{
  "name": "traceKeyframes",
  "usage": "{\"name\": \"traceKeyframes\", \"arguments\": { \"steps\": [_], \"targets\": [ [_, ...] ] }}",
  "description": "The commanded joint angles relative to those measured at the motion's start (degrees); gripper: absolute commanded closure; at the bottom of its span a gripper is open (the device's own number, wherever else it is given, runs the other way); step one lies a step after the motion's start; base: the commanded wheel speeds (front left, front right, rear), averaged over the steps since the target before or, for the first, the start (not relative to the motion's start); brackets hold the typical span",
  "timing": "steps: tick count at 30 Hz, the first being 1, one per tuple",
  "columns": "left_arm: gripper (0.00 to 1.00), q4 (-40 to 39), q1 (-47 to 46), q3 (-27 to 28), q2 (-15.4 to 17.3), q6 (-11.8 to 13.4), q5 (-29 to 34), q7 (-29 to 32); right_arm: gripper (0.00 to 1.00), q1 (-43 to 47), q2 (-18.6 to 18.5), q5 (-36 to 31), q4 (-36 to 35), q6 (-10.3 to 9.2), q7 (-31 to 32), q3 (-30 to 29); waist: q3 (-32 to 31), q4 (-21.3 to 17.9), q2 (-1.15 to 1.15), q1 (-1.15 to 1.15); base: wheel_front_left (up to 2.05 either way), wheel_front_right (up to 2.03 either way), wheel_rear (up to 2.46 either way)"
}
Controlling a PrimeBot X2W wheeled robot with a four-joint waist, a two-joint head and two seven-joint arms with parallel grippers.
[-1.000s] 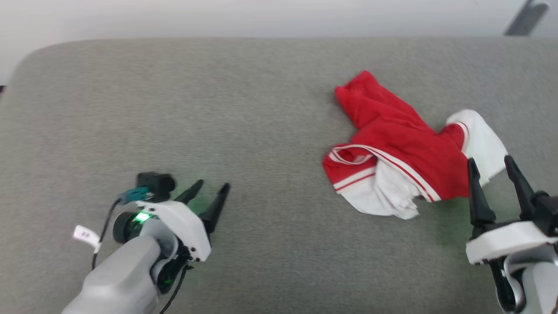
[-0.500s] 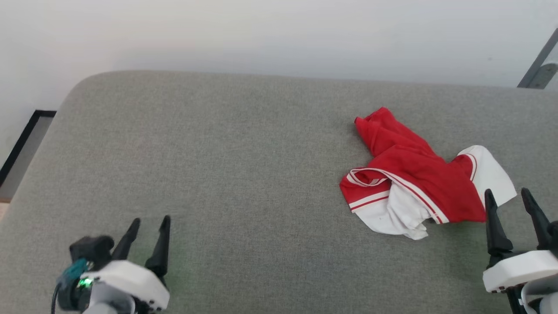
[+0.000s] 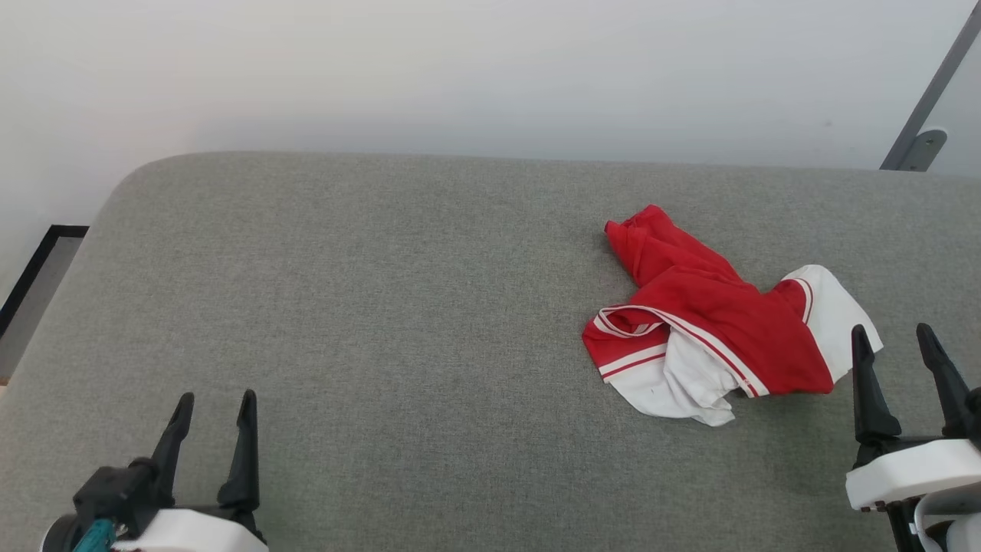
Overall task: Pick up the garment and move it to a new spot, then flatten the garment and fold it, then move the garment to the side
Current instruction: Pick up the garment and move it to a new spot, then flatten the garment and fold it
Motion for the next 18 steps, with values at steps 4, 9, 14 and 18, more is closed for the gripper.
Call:
{"name": "traceKeyframes", "arguments": {
  "steps": [4,9,14,18],
  "targets": [
    [0.0,-0.8,2.3,2.1,-2.0,-1.0,3.3,-0.3,0.0,0.6,0.1,0.2,0.2,0.0,-0.3,0.6,0.0,0.0,0.0,0.0,0.0,0.0,0.0],
    [0.0,-0.9,2.1,3.8,-3.8,-1.3,4.4,-0.3,0.0,0.0,0.1,0.1,0.4,0.0,-0.3,0.7,0.6,-0.1,0.0,0.0,0.0,0.0,0.0],
    [0.0,-1.1,1.9,4.1,-4.5,-1.4,5.0,-0.3,0.0,-0.4,0.1,-0.2,0.6,0.0,-0.3,0.9,0.8,-0.3,0.0,0.0,0.0,0.0,0.0],
    [0.0,-1.7,1.8,3.8,-4.7,-1.5,4.6,-0.3,0.0,-1.1,-0.4,0.1,1.6,0.0,-0.3,1.7,1.4,-0.7,0.0,0.0,0.0,0.0,0.0]
  ]
}}
